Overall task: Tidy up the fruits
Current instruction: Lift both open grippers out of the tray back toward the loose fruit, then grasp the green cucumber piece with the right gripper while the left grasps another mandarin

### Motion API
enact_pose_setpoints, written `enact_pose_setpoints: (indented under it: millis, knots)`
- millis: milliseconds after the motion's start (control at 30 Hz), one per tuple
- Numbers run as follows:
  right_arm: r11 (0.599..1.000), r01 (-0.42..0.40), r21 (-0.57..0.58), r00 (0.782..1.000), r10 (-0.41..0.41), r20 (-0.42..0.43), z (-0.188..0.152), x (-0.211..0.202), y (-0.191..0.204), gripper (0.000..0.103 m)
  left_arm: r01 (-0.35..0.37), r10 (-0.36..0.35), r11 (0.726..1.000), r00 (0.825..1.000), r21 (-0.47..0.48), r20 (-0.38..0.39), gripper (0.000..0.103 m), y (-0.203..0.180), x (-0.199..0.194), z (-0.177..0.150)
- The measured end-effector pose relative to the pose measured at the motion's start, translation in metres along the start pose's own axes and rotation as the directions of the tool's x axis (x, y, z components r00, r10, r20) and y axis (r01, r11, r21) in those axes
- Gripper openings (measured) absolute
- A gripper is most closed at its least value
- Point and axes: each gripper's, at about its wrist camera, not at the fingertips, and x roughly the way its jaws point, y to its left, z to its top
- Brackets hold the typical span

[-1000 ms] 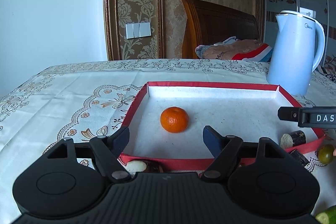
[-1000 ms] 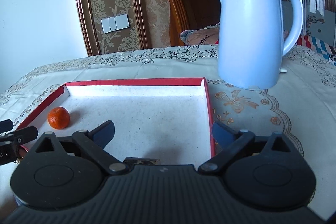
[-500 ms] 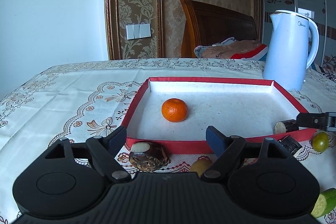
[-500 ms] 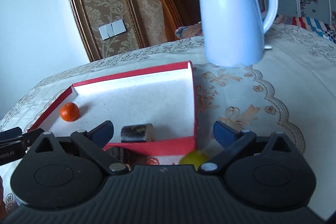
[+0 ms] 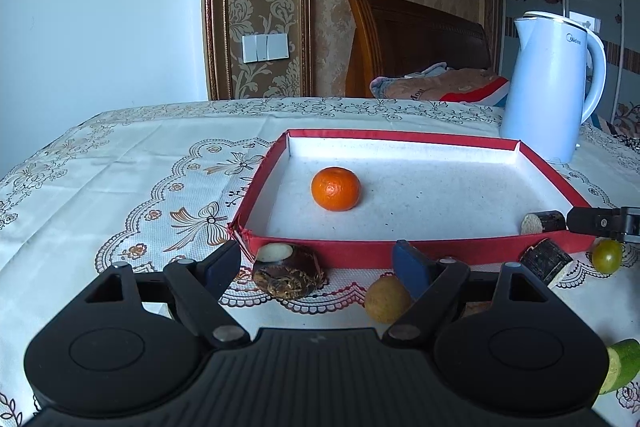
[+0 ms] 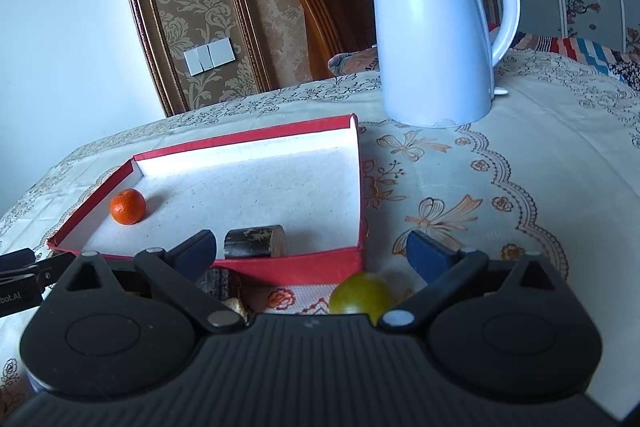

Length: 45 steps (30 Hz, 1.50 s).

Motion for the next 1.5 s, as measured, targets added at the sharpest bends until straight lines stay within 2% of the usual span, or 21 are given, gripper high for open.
enact_pose_setpoints:
  millis: [267,400,633,767,900,1133,1267,1400,1500]
  knots:
    - [1.000,-0.001,-0.011,1.000,0.002,0.011,-0.011,-0.017,-0.001,0.103,0.006,-0.006,1.000,1.000,0.002,0.001,0.083,0.000,-0.004,-0.004]
    - [1.000,-0.013,-0.009,1.000,0.013,-0.013,-0.019,-0.023,-0.005,0.103,0.017,-0.017,1.000,1.000,0.004,-0.008,0.083,0.000,-0.005,-0.006]
    - [0.992,-0.064,0.111,0.998,0.062,0.016,-0.028,-0.040,-0.027,0.103,0.069,-0.069,0.998,0.998,0.013,-0.008,0.083,-0.001,-0.020,-0.015]
    - [0.989,-0.080,0.125,0.997,0.080,0.000,-0.031,-0.044,-0.032,0.103,0.107,-0.106,0.994,0.994,0.036,-0.016,0.083,-0.005,-0.026,-0.020]
    - [0.994,-0.096,0.056,0.995,0.097,-0.010,-0.038,-0.055,-0.023,0.103,0.109,-0.108,0.993,0.994,0.055,-0.022,0.083,-0.009,-0.024,-0.021]
    - [0.990,-0.139,-0.019,0.990,0.139,-0.035,-0.046,-0.069,-0.010,0.103,0.105,-0.104,0.994,0.993,0.029,-0.047,0.083,-0.006,-0.020,-0.020]
    - [0.978,-0.157,-0.137,0.986,0.147,-0.075,-0.056,-0.075,0.010,0.103,0.107,-0.105,0.994,0.993,0.031,-0.045,0.083,-0.006,-0.020,-0.021]
    - [0.952,-0.131,-0.277,0.991,0.117,-0.067,-0.068,-0.085,0.037,0.103,0.108,-0.106,0.994,0.993,0.031,-0.048,0.083,-0.006,-0.020,-0.020]
    - [0.938,-0.120,-0.326,0.992,0.101,-0.074,-0.073,-0.087,0.051,0.095,0.109,-0.108,0.994,0.993,0.029,-0.047,0.083,-0.005,-0.021,-0.020]
